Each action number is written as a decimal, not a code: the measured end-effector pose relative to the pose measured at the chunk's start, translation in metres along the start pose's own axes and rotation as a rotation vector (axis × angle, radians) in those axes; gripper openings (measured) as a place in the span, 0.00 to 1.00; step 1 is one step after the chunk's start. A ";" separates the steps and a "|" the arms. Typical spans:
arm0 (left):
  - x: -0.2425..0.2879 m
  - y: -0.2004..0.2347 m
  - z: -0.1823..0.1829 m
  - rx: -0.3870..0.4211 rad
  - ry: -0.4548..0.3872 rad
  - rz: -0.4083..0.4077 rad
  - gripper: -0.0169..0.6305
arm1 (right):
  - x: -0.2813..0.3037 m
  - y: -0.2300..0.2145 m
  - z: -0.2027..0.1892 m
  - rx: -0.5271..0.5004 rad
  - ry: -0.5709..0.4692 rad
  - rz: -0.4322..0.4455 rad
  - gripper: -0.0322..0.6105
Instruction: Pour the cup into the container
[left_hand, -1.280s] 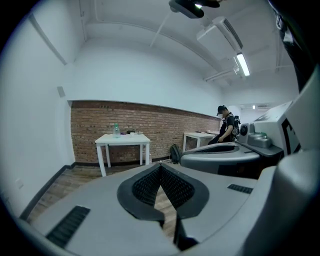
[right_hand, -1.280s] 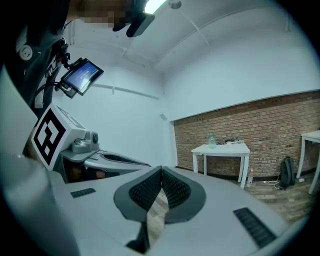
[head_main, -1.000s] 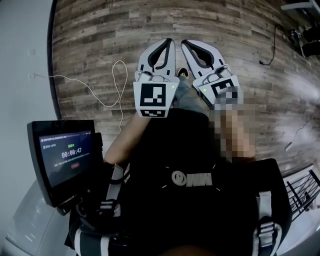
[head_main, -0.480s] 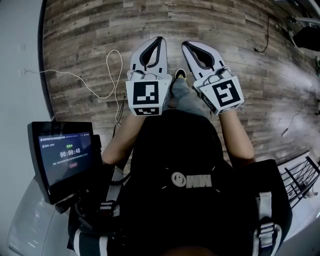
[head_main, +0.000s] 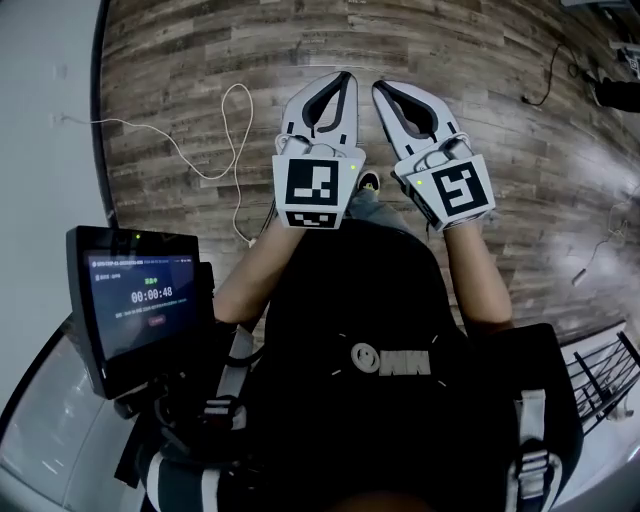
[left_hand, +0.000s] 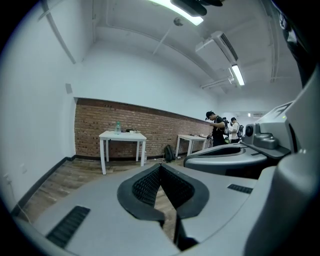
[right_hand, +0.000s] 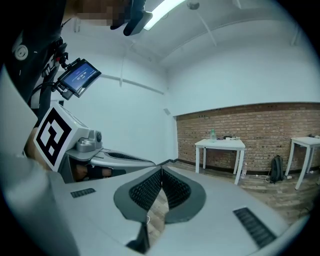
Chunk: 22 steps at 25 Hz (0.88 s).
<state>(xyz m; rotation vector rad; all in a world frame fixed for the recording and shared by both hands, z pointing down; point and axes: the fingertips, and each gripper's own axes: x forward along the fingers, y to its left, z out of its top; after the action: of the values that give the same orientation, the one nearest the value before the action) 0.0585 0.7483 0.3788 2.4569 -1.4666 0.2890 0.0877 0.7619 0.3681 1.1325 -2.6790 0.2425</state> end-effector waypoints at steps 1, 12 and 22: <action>-0.007 -0.014 0.000 0.011 -0.006 0.004 0.03 | -0.014 0.001 0.000 -0.007 -0.012 0.001 0.06; -0.070 -0.107 0.001 0.078 -0.034 0.085 0.03 | -0.122 0.015 -0.006 0.015 -0.103 0.031 0.06; -0.098 -0.127 0.024 0.107 -0.061 0.011 0.03 | -0.141 0.039 0.016 0.031 -0.124 -0.023 0.06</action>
<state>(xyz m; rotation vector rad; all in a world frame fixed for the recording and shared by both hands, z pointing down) 0.1253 0.8796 0.3111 2.5629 -1.5275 0.3049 0.1529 0.8815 0.3126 1.2249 -2.7770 0.2166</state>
